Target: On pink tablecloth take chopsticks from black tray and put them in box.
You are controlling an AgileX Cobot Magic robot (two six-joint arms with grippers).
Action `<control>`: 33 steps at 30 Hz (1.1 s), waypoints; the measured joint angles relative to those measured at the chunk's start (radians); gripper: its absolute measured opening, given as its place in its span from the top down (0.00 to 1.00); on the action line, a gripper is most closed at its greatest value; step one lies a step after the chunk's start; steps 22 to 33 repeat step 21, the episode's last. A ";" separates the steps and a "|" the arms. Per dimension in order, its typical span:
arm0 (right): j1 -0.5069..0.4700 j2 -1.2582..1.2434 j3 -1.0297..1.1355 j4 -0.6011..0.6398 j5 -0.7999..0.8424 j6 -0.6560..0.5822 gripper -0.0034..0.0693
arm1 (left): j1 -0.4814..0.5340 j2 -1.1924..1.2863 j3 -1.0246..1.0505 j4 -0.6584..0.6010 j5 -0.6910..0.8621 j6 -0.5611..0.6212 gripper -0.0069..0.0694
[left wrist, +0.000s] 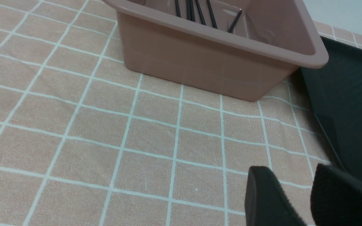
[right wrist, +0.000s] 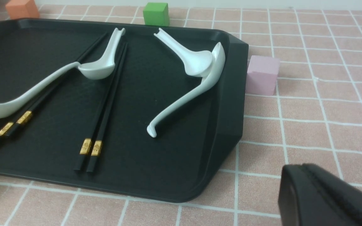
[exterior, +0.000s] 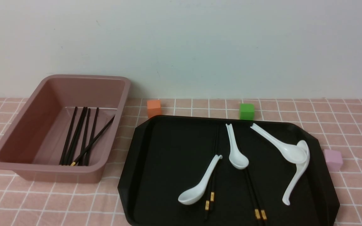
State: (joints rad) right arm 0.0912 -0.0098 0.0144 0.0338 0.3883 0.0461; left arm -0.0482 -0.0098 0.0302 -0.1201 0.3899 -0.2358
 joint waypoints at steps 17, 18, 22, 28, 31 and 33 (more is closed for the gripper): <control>0.000 0.000 0.000 0.000 0.001 0.000 0.91 | 0.000 0.000 0.000 0.000 0.000 0.000 0.60; 0.000 0.000 0.000 0.000 0.001 0.000 0.91 | 0.000 0.000 0.000 0.000 0.000 0.000 0.60; 0.000 0.000 0.000 0.000 0.001 0.000 0.90 | 0.000 0.000 0.000 0.000 0.000 0.000 0.60; 0.000 0.000 0.000 0.000 0.001 0.000 0.90 | 0.000 0.000 0.000 0.000 0.000 0.000 0.60; 0.000 0.000 0.000 0.000 0.001 0.000 0.90 | 0.000 0.000 0.000 0.000 0.000 0.000 0.60; 0.000 0.000 0.000 0.000 0.001 0.000 0.90 | 0.000 0.000 0.000 0.000 0.000 0.000 0.60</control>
